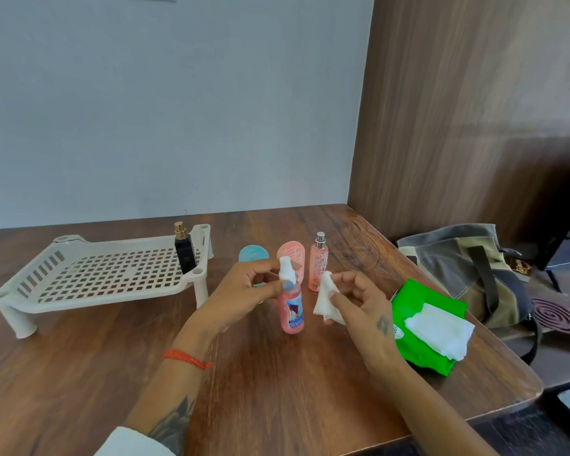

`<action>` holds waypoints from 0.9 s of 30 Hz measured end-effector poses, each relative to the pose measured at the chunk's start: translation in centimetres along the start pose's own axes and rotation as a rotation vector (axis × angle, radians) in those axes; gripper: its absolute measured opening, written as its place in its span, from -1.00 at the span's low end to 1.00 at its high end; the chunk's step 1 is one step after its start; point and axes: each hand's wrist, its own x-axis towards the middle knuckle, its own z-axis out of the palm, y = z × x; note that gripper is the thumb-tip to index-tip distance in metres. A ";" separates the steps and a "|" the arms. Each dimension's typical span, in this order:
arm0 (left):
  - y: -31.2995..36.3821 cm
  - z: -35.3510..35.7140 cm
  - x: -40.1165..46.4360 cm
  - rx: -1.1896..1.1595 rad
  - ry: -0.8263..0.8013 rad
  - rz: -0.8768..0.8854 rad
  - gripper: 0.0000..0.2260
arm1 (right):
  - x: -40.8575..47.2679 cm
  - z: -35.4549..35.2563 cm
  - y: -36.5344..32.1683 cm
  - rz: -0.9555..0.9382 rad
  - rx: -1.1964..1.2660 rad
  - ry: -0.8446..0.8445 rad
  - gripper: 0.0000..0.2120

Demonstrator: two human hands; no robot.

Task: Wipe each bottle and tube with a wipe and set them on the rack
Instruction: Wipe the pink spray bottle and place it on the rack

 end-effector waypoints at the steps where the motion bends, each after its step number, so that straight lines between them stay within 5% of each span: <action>1: 0.0 0.2 0.0 0.023 -0.013 -0.002 -0.81 | -0.1 0.0 -0.3 -0.104 -0.043 0.003 -0.77; 7: 0.0 0.3 -0.2 0.055 -0.067 0.023 -0.82 | 0.3 0.9 -3.0 -0.786 -0.451 0.033 -0.81; 10: 0.0 0.4 -0.3 0.048 -0.076 0.010 -0.78 | 0.6 1.5 -3.8 -0.959 -0.681 -0.047 -0.79; 15: 0.0 0.2 -0.3 0.103 -0.097 0.029 -0.68 | 0.9 1.6 -3.4 -0.986 -0.883 -0.208 -0.56; 20: 0.0 0.3 -0.3 0.128 -0.115 0.034 -0.62 | 0.8 0.7 -2.6 -0.965 -0.844 -0.317 -0.54; 27: -0.2 0.4 -0.2 0.107 -0.120 -0.021 -0.61 | 1.4 -1.3 -2.7 -0.889 -0.818 -0.325 -0.86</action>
